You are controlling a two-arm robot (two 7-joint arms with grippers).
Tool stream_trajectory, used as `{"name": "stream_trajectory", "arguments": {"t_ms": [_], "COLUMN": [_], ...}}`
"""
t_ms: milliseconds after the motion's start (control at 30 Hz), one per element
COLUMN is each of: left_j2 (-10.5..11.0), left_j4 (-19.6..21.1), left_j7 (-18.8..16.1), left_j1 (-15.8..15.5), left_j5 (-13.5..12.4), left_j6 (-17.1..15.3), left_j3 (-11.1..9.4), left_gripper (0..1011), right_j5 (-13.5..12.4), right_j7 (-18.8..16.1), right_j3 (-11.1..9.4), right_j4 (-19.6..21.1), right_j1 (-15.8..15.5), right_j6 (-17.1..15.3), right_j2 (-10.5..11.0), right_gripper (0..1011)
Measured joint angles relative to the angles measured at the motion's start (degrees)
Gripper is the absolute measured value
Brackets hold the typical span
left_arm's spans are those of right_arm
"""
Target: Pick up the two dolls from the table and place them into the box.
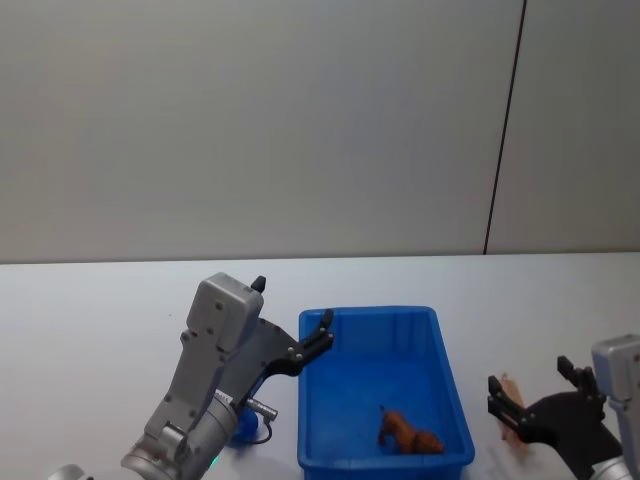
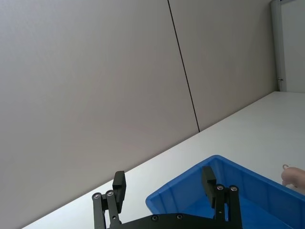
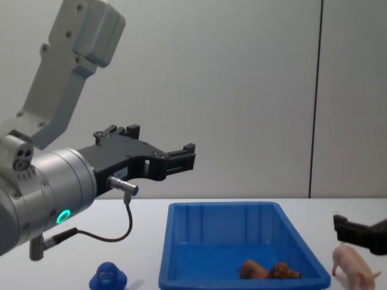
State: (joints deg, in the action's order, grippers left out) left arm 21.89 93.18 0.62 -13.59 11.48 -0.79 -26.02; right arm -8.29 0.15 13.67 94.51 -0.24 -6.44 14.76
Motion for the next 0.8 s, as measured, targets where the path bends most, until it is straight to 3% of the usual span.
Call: {"name": "stream_trajectory", "arguments": {"t_ms": [467,800], "left_j2": [0.0,0.0], "left_j4": [0.0,0.0], "left_j7": [0.0,0.0], "left_j1": [0.0,0.0], "left_j5": [0.0,0.0], "left_j6": [0.0,0.0], "left_j3": [0.0,0.0], "left_gripper": [1001,1001], "right_j5": [-0.9,-1.3], "right_j7": [0.0,-1.9], "right_j3": [-0.3,-0.4], "right_j4": [-4.4,-8.2], "right_j1": [0.5,1.7], "right_j6": [0.3,1.2], "right_j2": [-0.6,-1.2], "right_gripper": [1003,979]}}
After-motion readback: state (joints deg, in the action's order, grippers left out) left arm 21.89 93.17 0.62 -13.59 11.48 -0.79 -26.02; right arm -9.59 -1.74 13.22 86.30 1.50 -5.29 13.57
